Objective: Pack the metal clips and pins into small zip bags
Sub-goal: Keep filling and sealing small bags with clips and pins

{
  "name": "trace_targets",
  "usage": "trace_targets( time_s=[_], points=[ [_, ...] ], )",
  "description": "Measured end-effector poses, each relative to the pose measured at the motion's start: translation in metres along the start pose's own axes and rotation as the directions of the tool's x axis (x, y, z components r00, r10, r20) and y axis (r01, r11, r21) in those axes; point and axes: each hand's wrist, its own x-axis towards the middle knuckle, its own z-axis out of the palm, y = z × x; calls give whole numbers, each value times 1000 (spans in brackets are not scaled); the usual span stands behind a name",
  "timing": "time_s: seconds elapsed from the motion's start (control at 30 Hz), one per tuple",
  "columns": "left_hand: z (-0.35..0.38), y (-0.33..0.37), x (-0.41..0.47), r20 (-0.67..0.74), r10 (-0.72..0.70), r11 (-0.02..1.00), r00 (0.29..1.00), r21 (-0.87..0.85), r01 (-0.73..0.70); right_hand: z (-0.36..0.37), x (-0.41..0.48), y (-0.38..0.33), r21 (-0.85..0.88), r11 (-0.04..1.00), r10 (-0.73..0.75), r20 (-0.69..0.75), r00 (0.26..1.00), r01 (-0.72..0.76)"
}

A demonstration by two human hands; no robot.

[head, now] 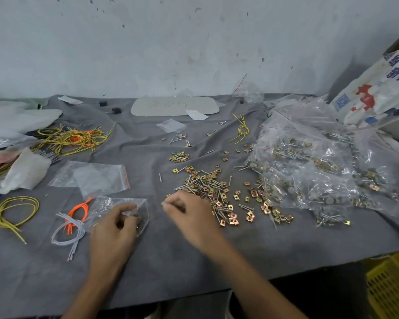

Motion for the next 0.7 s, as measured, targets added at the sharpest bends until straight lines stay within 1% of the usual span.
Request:
trace_targets(
  time_s=[0.1,0.2,0.37,0.6,0.7],
  points=[
    [0,-6,2,-6,31,1000,999,0,-31,39,-3,-8,90,996,13,10,1000,-14],
    [1,-12,4,-5,25,1000,1000,-6,-25,60,-3,-12,115,993,33,20,999,-35],
    [1,-15,6,3,30,1000,1000,8,-30,67,-7,-7,11,1000,-7,27,1000,7],
    [2,-16,4,-9,55,998,998,7,-55,68,-7,-5,-13,1000,-9,37,999,10],
    [1,-20,5,-14,45,999,999,-30,-45,68,-7,-4,-34,999,-37,34,999,38]
  ],
)
